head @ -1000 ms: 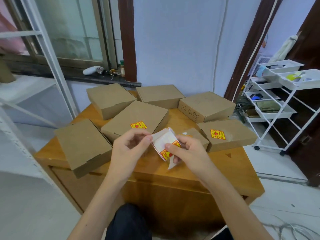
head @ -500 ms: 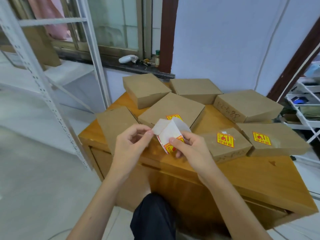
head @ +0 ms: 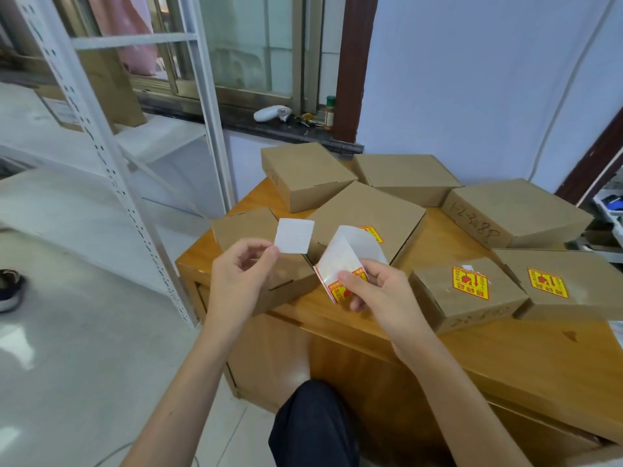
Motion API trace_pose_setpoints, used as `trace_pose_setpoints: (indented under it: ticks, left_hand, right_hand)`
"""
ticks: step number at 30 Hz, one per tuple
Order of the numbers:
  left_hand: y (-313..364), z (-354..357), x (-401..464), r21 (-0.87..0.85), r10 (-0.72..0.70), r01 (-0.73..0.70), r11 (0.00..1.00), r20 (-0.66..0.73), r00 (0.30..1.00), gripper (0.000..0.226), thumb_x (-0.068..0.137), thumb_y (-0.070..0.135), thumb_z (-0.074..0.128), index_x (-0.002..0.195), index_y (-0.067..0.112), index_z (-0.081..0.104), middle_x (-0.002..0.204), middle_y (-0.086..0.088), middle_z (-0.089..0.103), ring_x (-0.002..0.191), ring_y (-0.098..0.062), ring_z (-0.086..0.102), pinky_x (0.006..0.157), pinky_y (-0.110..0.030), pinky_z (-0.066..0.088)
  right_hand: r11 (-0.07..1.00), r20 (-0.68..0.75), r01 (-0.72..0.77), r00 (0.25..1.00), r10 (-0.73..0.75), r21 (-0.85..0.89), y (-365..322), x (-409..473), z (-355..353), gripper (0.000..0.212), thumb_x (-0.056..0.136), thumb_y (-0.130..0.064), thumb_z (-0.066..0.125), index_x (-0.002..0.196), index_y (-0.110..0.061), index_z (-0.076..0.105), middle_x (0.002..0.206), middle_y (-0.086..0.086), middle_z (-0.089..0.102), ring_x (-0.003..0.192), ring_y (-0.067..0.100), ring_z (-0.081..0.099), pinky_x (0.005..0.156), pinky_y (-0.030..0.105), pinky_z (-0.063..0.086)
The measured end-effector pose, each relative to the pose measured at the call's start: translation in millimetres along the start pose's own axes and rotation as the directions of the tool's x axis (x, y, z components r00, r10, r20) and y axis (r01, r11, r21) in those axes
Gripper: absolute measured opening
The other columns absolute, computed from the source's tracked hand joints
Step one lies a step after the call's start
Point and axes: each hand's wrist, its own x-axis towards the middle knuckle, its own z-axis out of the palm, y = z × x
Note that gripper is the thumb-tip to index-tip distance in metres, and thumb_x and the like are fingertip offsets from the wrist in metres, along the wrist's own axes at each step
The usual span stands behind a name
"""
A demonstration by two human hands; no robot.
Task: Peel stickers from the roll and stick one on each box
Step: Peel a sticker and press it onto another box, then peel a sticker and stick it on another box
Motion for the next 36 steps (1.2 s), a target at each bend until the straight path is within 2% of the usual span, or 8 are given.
trace_pose_setpoints:
  ticks: [3, 8, 11, 15, 22, 26, 33, 36]
  left_hand:
    - [-5, -3, 6, 0.129, 0.016, -0.011, 0.992, -0.036, 0.999, 0.004, 0.088, 0.024, 0.067, 0.091, 0.025, 0.070, 0.087, 0.011, 0.069, 0.080, 0.002, 0.061, 0.063, -0.012, 0.049]
    - [-15, -4, 7, 0.341, 0.081, -0.054, 0.939, -0.064, 0.995, 0.005, 0.088, 0.024, 0.065, 0.090, 0.027, 0.069, 0.082, 0.017, 0.066, 0.072, -0.001, 0.059, 0.061, -0.019, 0.049]
    - [-26, -7, 9, 0.590, 0.180, -0.155, 0.792, 0.016, 0.983, 0.006, 0.090, 0.024, 0.063, 0.091, 0.023, 0.068, 0.082, 0.009, 0.066, 0.078, -0.012, 0.059, 0.066, -0.035, 0.053]
    - [-29, -8, 9, 0.785, 0.248, -0.227, 0.577, 0.096, 0.964, 0.007, 0.089, 0.024, 0.060, 0.085, 0.021, 0.065, 0.081, 0.002, 0.066, 0.080, -0.022, 0.054, 0.070, -0.035, 0.037]
    - [-30, -1, 10, 0.789, 0.191, -0.194, 0.582, 0.099, 0.977, 0.016, 0.089, 0.029, 0.056, 0.095, 0.022, 0.069, 0.104, 0.003, 0.062, 0.090, -0.016, 0.048, 0.078, -0.036, 0.041]
    - [-31, 9, 8, 0.721, 0.207, -0.317, 0.616, 0.240, 0.948, 0.029, 0.091, 0.029, 0.052, 0.114, 0.023, 0.069, 0.124, 0.002, 0.064, 0.117, -0.022, 0.054, 0.097, -0.043, 0.045]
    - [-32, 19, 1, 0.734, 0.156, -0.326, 0.596, 0.292, 0.944, 0.031, 0.095, 0.032, 0.046, 0.119, 0.028, 0.065, 0.128, 0.007, 0.062, 0.126, -0.017, 0.047, 0.108, -0.044, 0.033]
    - [-19, 27, -6, 0.652, 0.180, -0.347, 0.674, 0.311, 0.933, 0.029, 0.096, 0.029, 0.046, 0.120, 0.028, 0.064, 0.124, 0.009, 0.063, 0.122, -0.013, 0.049, 0.106, -0.044, 0.039]
  right_hand:
    - [1.000, 0.014, -0.001, 1.000, 0.001, -0.016, 1, 0, -1, 0.015, 0.090, -0.027, 0.062, 0.096, -0.016, 0.070, 0.080, 0.015, 0.068, 0.058, 0.004, 0.054, 0.058, 0.014, 0.048]
    - [0.999, 0.060, -0.014, 0.998, 0.016, -0.029, 1, -1, -3, 0.020, 0.090, -0.029, 0.062, 0.103, -0.016, 0.069, 0.079, -0.002, 0.068, 0.057, 0.001, 0.056, 0.057, 0.013, 0.048]
    - [0.999, 0.065, -0.019, 0.998, 0.021, -0.034, 0, -1, -3, 0.022, 0.090, -0.030, 0.062, 0.105, -0.016, 0.069, 0.081, -0.001, 0.067, 0.058, 0.003, 0.056, 0.058, 0.014, 0.048]
    - [0.999, 0.064, -0.026, 0.998, 0.027, -0.028, -2, -2, -4, 0.019, 0.090, -0.029, 0.062, 0.101, -0.015, 0.069, 0.080, 0.001, 0.067, 0.058, 0.002, 0.056, 0.057, 0.013, 0.049]
    - [0.999, 0.047, -0.032, 0.998, 0.033, -0.028, -3, -3, -8, 0.021, 0.090, -0.030, 0.061, 0.103, -0.015, 0.069, 0.078, -0.001, 0.068, 0.059, 0.004, 0.056, 0.058, 0.013, 0.050]
    - [0.999, 0.041, -0.041, 0.998, 0.043, -0.028, -3, -4, -11, 0.025, 0.090, -0.030, 0.062, 0.107, -0.013, 0.068, 0.081, -0.001, 0.068, 0.060, 0.004, 0.056, 0.057, 0.013, 0.048]
    - [0.998, 0.025, -0.058, 0.998, 0.058, -0.009, -4, -6, -17, 0.023, 0.089, -0.031, 0.062, 0.105, -0.016, 0.067, 0.073, -0.006, 0.066, 0.056, 0.002, 0.057, 0.054, 0.010, 0.046]
    - [0.998, 0.016, -0.055, 0.998, 0.054, 0.034, -5, -8, -21, 0.020, 0.089, -0.030, 0.063, 0.104, -0.017, 0.068, 0.070, -0.008, 0.065, 0.052, 0.000, 0.055, 0.050, 0.008, 0.043]
